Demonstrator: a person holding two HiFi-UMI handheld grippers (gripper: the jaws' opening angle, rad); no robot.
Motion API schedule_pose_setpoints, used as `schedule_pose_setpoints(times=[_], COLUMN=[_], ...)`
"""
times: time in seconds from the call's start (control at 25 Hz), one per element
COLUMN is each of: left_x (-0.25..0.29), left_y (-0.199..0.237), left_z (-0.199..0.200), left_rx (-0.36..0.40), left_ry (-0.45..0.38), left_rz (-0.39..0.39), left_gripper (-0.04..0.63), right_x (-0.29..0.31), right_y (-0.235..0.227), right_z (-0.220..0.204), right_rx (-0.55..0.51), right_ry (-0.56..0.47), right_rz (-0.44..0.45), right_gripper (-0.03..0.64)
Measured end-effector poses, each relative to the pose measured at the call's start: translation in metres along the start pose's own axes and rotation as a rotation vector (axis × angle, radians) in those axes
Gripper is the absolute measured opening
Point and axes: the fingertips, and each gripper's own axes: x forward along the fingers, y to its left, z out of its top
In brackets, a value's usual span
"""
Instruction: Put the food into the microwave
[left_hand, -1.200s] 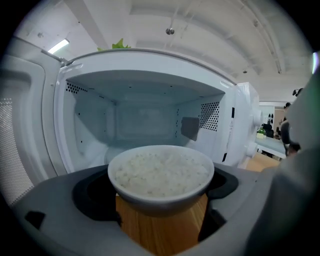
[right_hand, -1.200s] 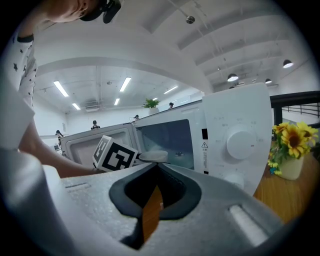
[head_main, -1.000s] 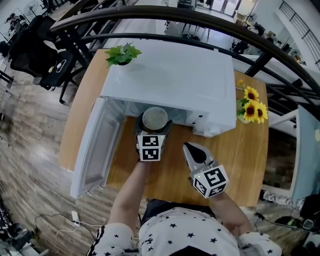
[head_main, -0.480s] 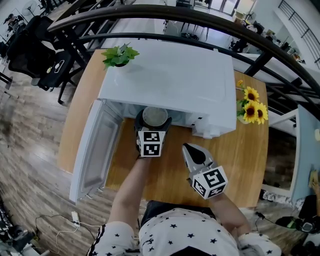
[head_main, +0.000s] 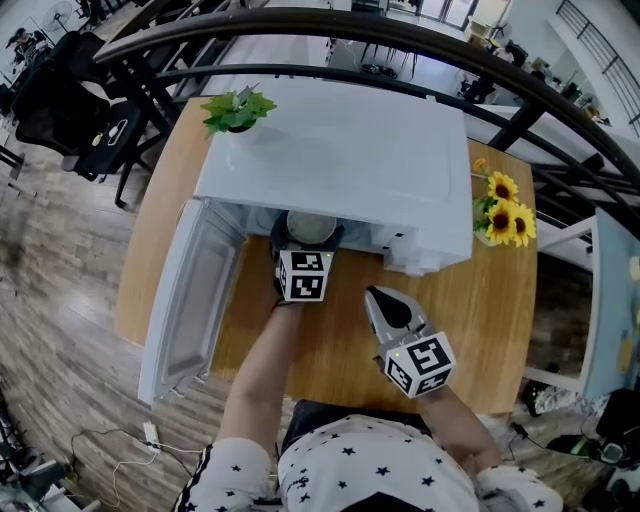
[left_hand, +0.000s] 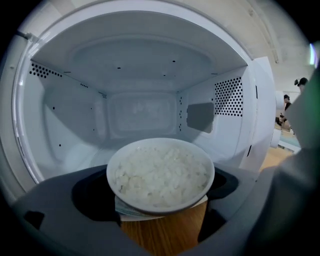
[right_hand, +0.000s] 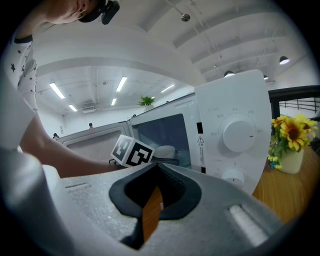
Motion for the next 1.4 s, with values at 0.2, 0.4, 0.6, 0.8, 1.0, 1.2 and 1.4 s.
schedule_pose_setpoints(times=[0.2, 0.4, 0.6, 0.8, 1.0, 1.2, 1.4], left_x=[0.000, 0.001, -0.004, -0.013, -0.031, -0.059, -0.084], left_y=[0.000, 0.000, -0.002, -0.004, -0.009, -0.011, -0.016], left_z=[0.001, 0.000, -0.003, -0.005, -0.003, 0.002, 0.003], left_rx=[0.003, 0.002, -0.040, -0.032, -0.052, -0.102, -0.113], left_ry=[0.001, 0.008, 0.014, 0.008, -0.005, -0.052, -0.086], left_rz=[-0.001, -0.009, -0.037, -0.022, -0.028, -0.016, -0.009], left_gripper=[0.492, 0.492, 0.492, 0.492, 0.492, 0.489, 0.488], right_x=[-0.002, -0.003, -0.006, -0.008, -0.013, -0.022, -0.032], right_y=[0.002, 0.003, 0.007, 0.012, 0.021, 0.032, 0.044], right_z=[0.000, 0.002, 0.000, 0.000, 0.001, 0.001, 0.002], right_rx=[-0.003, -0.006, -0.003, -0.005, -0.011, -0.016, -0.023], right_ry=[0.001, -0.004, -0.002, -0.005, -0.015, -0.029, -0.043], right_rz=[0.003, 0.001, 0.003, 0.007, 0.011, 0.017, 0.020], right_gripper=[0.005, 0.005, 0.005, 0.005, 0.005, 0.005, 0.005])
